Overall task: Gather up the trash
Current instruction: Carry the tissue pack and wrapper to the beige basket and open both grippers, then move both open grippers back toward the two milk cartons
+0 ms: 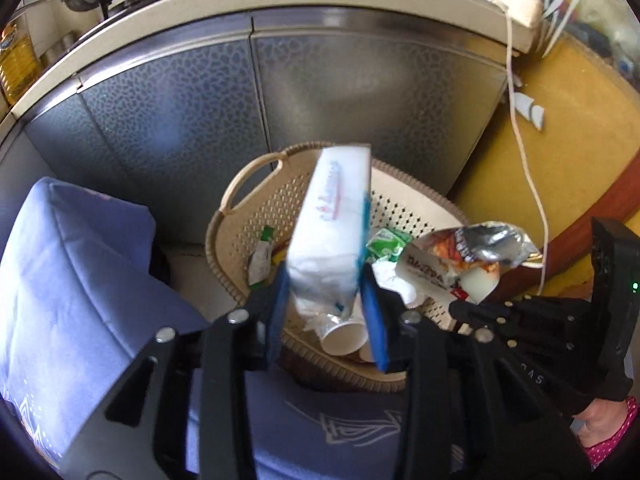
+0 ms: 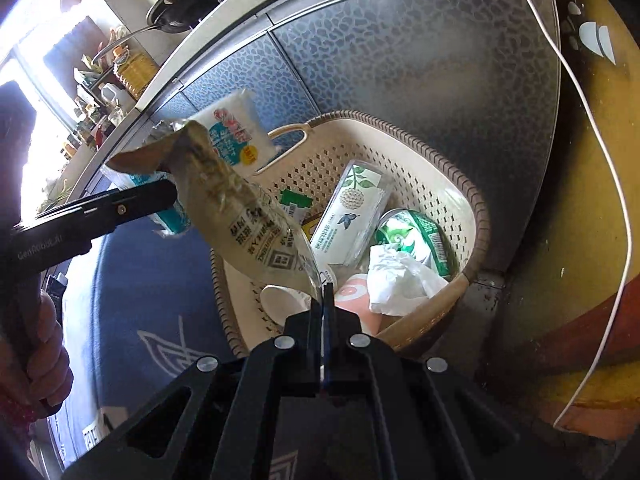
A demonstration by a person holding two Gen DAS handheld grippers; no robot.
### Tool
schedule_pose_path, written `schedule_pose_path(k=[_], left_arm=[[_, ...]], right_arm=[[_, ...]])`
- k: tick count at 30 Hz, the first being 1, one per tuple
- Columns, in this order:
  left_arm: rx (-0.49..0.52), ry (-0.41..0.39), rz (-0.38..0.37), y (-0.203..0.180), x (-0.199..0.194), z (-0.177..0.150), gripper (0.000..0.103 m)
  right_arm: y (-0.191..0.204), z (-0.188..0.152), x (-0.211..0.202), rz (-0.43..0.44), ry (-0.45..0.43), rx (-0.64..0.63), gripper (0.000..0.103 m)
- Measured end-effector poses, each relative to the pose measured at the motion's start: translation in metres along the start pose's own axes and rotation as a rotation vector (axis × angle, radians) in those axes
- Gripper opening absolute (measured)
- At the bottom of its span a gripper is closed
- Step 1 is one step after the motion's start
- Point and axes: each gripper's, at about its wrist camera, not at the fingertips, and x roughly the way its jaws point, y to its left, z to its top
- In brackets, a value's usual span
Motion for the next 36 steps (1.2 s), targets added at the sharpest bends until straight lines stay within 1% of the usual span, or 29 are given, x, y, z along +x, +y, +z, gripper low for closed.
schedule_pose_path(k=[1,2,4,8,13,14,15,16,17,18,21,24,28,32,36], left_arm=[[-0.005,0.011,0.018,0.000,0.004,0.001,0.064],[-0.005,0.009,0.038,0.001,0.005,0.001,0.073],[0.008,-0.009,0.058,0.000,0.003,0.001,0.074],[-0.012,-0.018,0.051,0.004,-0.006,-0.004,0.075],[-0.063,-0.039,0.029,0.014,-0.022,-0.015,0.076],[-0.069,-0.046,0.026,0.016,-0.025,-0.018,0.076],[-0.074,-0.053,0.022,0.017,-0.030,-0.023,0.076],[-0.079,-0.059,0.020,0.018,-0.035,-0.027,0.076],[-0.086,-0.067,0.018,0.020,-0.040,-0.031,0.076],[-0.093,-0.076,0.014,0.021,-0.045,-0.036,0.076],[-0.111,-0.104,0.006,0.026,-0.062,-0.052,0.076],[-0.114,-0.136,0.023,0.031,-0.083,-0.073,0.076],[-0.137,-0.190,0.046,0.049,-0.118,-0.112,0.076],[-0.181,-0.241,0.107,0.079,-0.157,-0.163,0.076],[-0.262,-0.263,0.189,0.121,-0.193,-0.220,0.076]], right_arm=[[-0.002,0.001,0.001,-0.003,-0.003,0.007,0.001],[-0.003,0.002,0.003,-0.004,-0.003,0.014,0.001],[-0.003,0.004,0.007,-0.009,0.002,0.019,0.001],[-0.001,0.003,0.010,-0.013,-0.029,0.018,0.003],[-0.001,0.003,0.011,-0.011,-0.019,0.055,0.010],[0.000,0.003,0.009,-0.014,-0.025,0.057,0.015],[0.001,0.002,0.006,-0.017,-0.034,0.059,0.026],[0.003,0.001,0.003,-0.016,-0.047,0.061,0.033],[0.005,-0.001,-0.001,-0.017,-0.060,0.065,0.044],[0.007,-0.002,-0.005,-0.017,-0.073,0.067,0.049],[0.017,-0.003,-0.017,0.004,-0.091,0.056,0.051],[0.031,-0.001,-0.028,0.030,-0.107,0.042,0.052],[0.057,0.004,-0.040,0.063,-0.107,0.007,0.052],[0.095,0.006,-0.044,0.104,-0.089,-0.059,0.052],[0.147,-0.002,-0.039,0.153,-0.056,-0.149,0.052]])
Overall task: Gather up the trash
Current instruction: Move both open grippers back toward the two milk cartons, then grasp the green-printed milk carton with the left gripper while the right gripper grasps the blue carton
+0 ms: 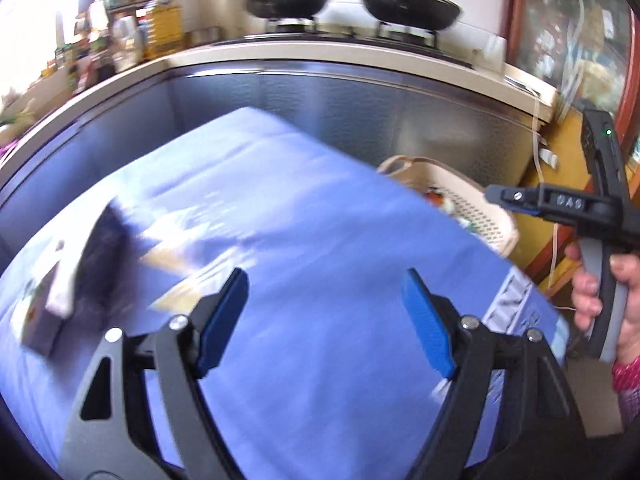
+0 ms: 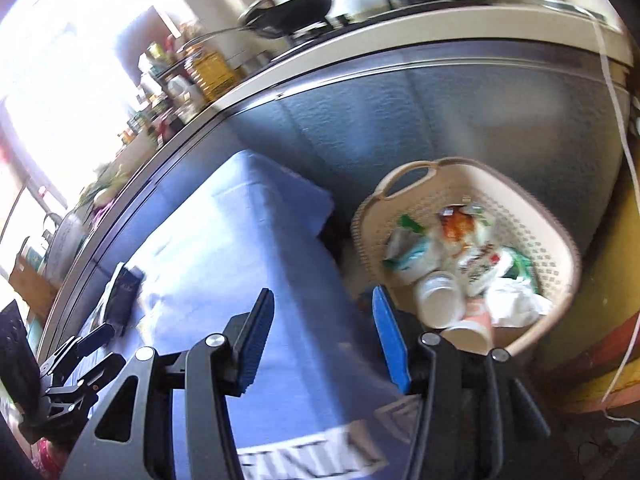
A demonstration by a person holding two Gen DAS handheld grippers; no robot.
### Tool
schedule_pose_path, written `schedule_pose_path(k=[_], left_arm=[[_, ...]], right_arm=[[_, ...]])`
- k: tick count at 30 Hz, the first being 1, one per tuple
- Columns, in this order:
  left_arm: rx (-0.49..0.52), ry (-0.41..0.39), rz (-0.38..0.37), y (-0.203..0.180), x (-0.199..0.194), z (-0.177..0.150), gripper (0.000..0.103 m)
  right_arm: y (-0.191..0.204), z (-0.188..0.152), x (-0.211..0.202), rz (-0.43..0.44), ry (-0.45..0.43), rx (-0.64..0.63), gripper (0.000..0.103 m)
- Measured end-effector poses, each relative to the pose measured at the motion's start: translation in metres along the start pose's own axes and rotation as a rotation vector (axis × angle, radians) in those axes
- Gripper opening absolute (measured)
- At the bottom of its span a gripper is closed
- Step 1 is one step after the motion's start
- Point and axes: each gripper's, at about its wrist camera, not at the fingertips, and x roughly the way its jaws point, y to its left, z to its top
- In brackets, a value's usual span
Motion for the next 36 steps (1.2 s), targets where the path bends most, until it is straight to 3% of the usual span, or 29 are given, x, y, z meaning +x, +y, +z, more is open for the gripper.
schedule_pose_path(k=[7,12,18,25,33,36], left_arm=[[-0.149,-0.020,0.237,0.121,-0.062,-0.051,0.079],[-0.254,-0.043,0.346,0.195,-0.094,-0.075,0.080],[-0.243,-0.058,0.361,0.230,-0.091,-0.072,0.092],[-0.183,0.000,0.368,0.249,-0.053,-0.067,0.092],[-0.165,0.021,0.360,0.258,-0.031,-0.061,0.092],[-0.152,0.026,0.342,0.254,-0.026,-0.059,0.085]], right_arm=[[0.097,-0.014,0.037,0.108,0.091,-0.140,0.052],[0.170,-0.034,0.064,0.184,0.172,-0.243,0.052],[0.235,-0.050,0.084,0.259,0.228,-0.283,0.052],[0.275,-0.049,0.089,0.290,0.233,-0.311,0.053],[0.289,-0.053,0.102,0.271,0.253,-0.316,0.053],[0.292,-0.054,0.105,0.268,0.252,-0.312,0.054]])
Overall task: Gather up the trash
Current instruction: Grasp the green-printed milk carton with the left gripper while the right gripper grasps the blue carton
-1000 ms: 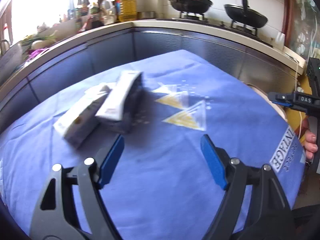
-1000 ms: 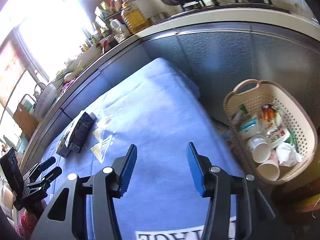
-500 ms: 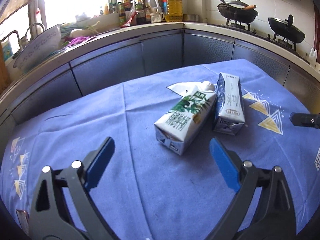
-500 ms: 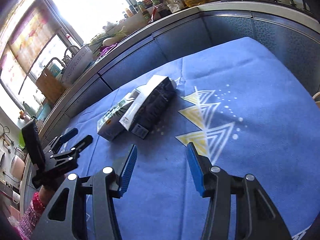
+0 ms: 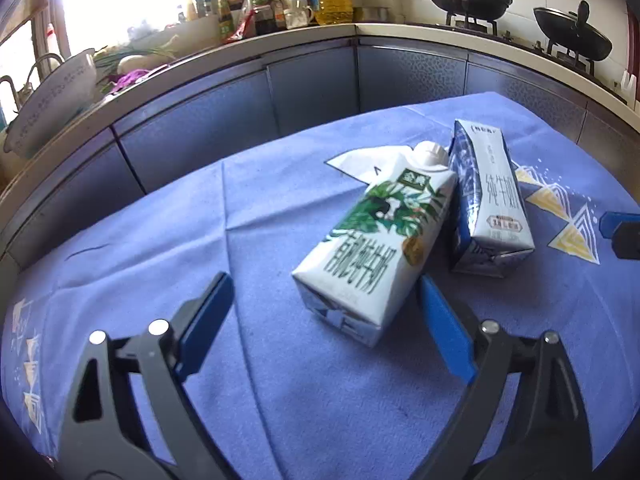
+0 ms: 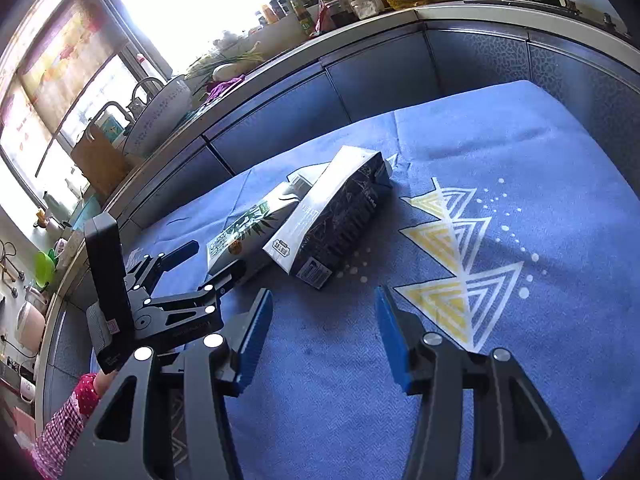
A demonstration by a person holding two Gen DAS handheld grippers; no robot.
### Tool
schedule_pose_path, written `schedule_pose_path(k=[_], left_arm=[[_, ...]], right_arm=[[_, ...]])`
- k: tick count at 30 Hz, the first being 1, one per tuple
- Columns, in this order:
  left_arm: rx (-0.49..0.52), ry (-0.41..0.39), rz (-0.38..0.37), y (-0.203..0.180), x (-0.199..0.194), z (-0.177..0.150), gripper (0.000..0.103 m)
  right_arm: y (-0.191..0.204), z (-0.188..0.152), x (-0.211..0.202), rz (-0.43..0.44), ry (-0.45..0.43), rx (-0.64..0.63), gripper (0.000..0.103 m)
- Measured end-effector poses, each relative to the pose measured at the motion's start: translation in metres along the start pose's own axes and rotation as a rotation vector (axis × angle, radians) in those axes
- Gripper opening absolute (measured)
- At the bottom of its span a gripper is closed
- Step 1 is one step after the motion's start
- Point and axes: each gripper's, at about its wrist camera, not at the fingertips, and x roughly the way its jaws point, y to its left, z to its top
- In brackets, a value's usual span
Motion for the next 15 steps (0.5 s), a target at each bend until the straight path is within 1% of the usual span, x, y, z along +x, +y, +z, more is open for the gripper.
schedule_pose_path(k=[1,2,3,5,8,10,12,14,15], left_arm=[[0.008,0.002,-0.013,-0.002,0.001,0.001,0.078],[0.018,0.002,-0.037,-0.004,0.002,0.001,0.061],[0.025,0.003,-0.048,-0.007,0.002,0.001,0.061],[0.032,-0.002,-0.036,-0.011,0.000,0.001,0.059],[-0.012,0.004,-0.063,-0.006,-0.006,-0.004,0.057],[-0.042,0.002,-0.056,-0.002,-0.015,-0.011,0.056],[-0.070,-0.001,-0.045,0.002,-0.027,-0.020,0.056],[-0.101,-0.003,-0.038,0.006,-0.040,-0.030,0.056],[-0.117,-0.006,-0.033,0.008,-0.048,-0.035,0.056]], right_arm=[[0.001,0.002,0.002,-0.002,-0.002,0.002,0.054],[0.003,0.005,0.005,-0.004,-0.004,0.005,0.054],[0.005,0.009,0.009,-0.008,-0.007,0.009,0.055],[0.007,0.021,0.019,-0.024,-0.018,0.026,0.057],[0.004,0.041,0.037,-0.060,-0.030,0.077,0.063],[-0.001,0.055,0.053,-0.082,-0.015,0.112,0.065],[-0.003,0.065,0.071,-0.102,0.019,0.125,0.066],[-0.002,0.067,0.088,-0.142,0.059,0.119,0.066],[-0.001,0.066,0.093,-0.152,0.067,0.119,0.068]])
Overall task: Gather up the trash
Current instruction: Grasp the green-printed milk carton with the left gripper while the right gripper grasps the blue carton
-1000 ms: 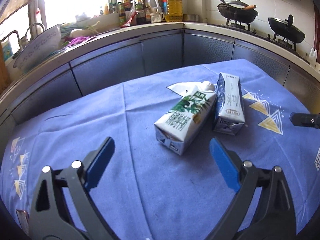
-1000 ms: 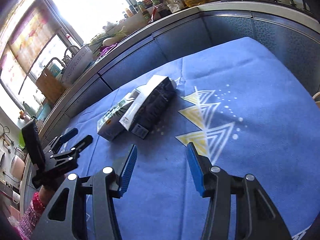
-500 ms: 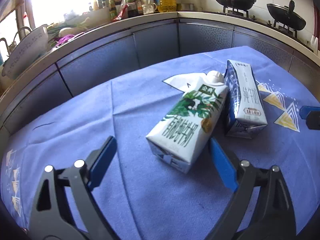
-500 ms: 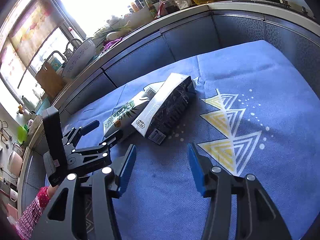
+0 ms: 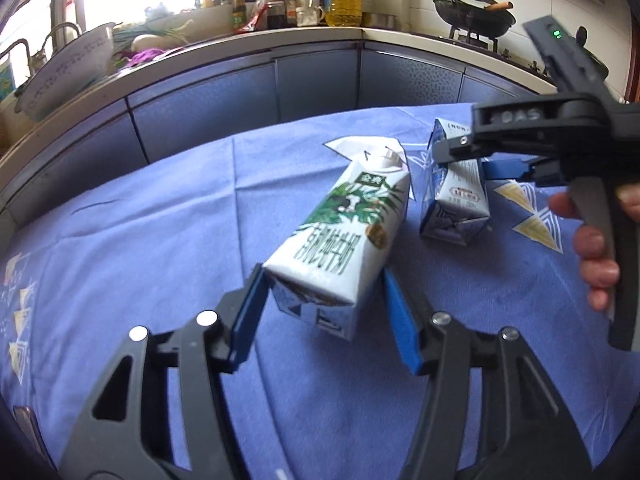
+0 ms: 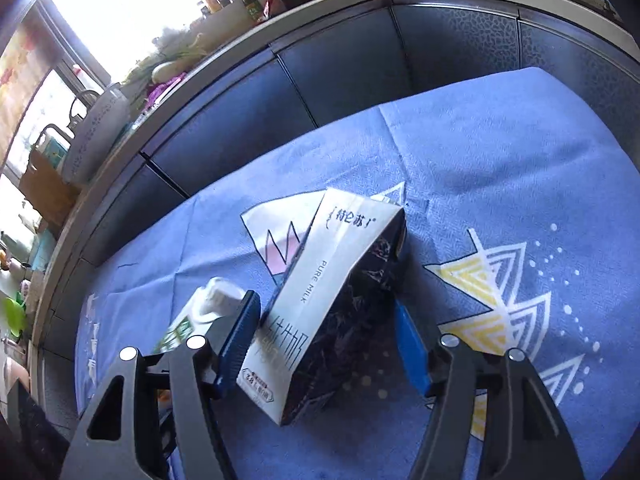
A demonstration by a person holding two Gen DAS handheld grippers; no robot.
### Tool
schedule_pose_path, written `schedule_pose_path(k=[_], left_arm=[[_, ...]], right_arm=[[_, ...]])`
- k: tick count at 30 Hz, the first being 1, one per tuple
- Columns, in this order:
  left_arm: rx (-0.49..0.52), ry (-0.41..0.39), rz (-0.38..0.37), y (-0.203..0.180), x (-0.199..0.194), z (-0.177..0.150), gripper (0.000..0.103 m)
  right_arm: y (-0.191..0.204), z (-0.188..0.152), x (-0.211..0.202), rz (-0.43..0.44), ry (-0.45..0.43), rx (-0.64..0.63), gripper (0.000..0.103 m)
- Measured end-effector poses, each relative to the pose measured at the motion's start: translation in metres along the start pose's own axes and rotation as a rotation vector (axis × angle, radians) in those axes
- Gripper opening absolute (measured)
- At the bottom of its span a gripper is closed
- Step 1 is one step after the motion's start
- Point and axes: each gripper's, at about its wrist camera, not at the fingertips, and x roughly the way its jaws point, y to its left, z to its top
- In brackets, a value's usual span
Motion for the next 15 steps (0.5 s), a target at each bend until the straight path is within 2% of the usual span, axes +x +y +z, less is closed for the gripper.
schedule_pose_path(k=[2,6,10,12,13,15], left_arm=[[-0.022,-0.005,0.009,0.003,-0.014,-0.011,0.055],[-0.057,-0.004,0.000,0.005,-0.039,-0.036,0.055],[-0.061,0.023,-0.008,-0.002,-0.054,-0.058,0.055],[-0.064,0.032,0.007,-0.004,-0.059,-0.063,0.061],[-0.067,0.033,0.002,-0.005,-0.060,-0.064,0.068],[-0.059,0.024,0.003,-0.007,-0.063,-0.063,0.072]], right_arm=[[0.003,-0.003,0.002,-0.005,-0.003,-0.013,0.069],[0.013,-0.016,-0.006,0.034,0.024,-0.164,0.064],[0.013,-0.039,-0.023,0.102,0.104,-0.267,0.060],[0.013,-0.058,-0.033,0.141,0.164,-0.334,0.060],[0.014,-0.067,-0.040,0.156,0.179,-0.362,0.060],[0.014,-0.085,-0.052,0.152,0.193,-0.410,0.060]])
